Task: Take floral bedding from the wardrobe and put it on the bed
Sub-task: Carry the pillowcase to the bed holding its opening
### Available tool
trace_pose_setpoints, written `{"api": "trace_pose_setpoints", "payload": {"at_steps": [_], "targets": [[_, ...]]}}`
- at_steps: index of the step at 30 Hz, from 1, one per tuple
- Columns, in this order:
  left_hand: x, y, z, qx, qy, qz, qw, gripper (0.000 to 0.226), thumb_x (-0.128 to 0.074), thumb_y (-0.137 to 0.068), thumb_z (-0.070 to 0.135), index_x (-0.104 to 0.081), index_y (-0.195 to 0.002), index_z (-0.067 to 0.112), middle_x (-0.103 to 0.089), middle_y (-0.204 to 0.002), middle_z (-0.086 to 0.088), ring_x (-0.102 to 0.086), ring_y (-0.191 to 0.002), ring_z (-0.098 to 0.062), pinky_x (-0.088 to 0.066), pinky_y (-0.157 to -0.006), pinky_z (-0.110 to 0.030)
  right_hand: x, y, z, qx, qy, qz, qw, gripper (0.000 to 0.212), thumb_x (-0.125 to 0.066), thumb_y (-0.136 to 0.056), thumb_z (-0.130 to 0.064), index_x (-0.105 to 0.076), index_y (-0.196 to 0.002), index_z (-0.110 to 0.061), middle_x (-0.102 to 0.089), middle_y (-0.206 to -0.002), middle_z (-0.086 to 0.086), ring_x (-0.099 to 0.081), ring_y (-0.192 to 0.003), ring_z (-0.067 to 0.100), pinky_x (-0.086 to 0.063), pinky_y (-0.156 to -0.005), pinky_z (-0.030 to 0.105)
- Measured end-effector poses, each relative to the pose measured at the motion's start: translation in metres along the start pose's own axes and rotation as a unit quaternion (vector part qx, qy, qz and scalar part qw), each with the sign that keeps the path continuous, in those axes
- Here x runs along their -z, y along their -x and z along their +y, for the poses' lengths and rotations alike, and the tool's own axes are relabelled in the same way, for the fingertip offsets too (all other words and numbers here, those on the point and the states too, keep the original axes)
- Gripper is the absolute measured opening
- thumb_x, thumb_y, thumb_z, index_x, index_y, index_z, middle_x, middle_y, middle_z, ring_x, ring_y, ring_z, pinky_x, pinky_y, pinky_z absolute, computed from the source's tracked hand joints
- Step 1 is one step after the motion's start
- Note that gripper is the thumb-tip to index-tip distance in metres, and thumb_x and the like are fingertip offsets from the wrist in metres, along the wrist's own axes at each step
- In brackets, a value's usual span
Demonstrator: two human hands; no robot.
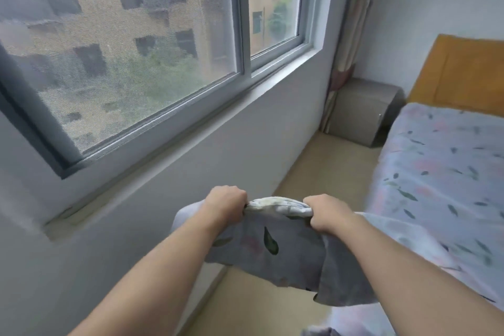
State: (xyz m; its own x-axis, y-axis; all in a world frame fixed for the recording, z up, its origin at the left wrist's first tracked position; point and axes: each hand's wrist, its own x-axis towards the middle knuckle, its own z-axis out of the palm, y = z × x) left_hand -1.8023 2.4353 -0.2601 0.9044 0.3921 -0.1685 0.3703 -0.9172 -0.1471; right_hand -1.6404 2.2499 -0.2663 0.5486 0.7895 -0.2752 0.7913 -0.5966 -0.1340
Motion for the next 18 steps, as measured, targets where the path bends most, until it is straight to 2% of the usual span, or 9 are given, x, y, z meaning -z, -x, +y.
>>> {"api": "trace_pose_setpoints", "payload": {"at_steps": [4, 8, 12, 18], "targets": [[0.017, -0.099, 0.013, -0.076, -0.01, 0.005, 0.997, 0.021, -0.05, -0.077, 0.014, -0.066, -0.09, 0.018, -0.07, -0.098, -0.007, -0.066, -0.091, -0.033, -0.041, -0.065, -0.031, 0.018, -0.037, 0.05, -0.075, -0.016, 0.004, 0.997, 0.021, -0.049, -0.079, -0.013, -0.057, -0.096, -0.024, -0.065, -0.111, 0.003, -0.061, -0.105, 0.028, -0.041, -0.072, 0.029], [0.033, -0.2, 0.043, -0.138, -0.028, 0.012, 0.99, 0.022, -0.051, -0.077, 0.014, -0.066, -0.092, 0.019, -0.069, -0.098, -0.006, -0.066, -0.091, -0.033, -0.041, -0.065, -0.031, 0.035, -0.079, 0.114, -0.139, -0.044, 0.006, 0.989, 0.015, -0.048, -0.079, -0.012, -0.051, -0.086, -0.025, -0.064, -0.11, 0.004, -0.06, -0.104, 0.028, -0.041, -0.071, 0.029], [0.052, -0.29, 0.071, -0.175, -0.046, 0.023, 0.983, 0.023, -0.05, -0.077, 0.014, -0.066, -0.093, 0.016, -0.069, -0.1, -0.008, -0.066, -0.092, -0.034, -0.039, -0.065, -0.03, 0.056, -0.123, 0.176, -0.181, -0.063, 0.009, 0.981, 0.015, -0.046, -0.079, -0.011, -0.047, -0.083, -0.026, -0.063, -0.107, 0.003, -0.059, -0.099, 0.027, -0.044, -0.072, 0.031], [0.097, -0.41, 0.098, -0.22, -0.054, 0.048, 0.973, 0.024, -0.051, -0.076, 0.012, -0.067, -0.093, 0.016, -0.069, -0.099, -0.008, -0.066, -0.092, -0.034, -0.039, -0.064, -0.03, 0.099, -0.191, 0.255, -0.226, -0.067, 0.035, 0.971, 0.017, -0.047, -0.079, -0.011, -0.051, -0.089, -0.024, -0.062, -0.104, 0.003, -0.06, -0.095, 0.028, -0.041, -0.068, 0.03]]}}
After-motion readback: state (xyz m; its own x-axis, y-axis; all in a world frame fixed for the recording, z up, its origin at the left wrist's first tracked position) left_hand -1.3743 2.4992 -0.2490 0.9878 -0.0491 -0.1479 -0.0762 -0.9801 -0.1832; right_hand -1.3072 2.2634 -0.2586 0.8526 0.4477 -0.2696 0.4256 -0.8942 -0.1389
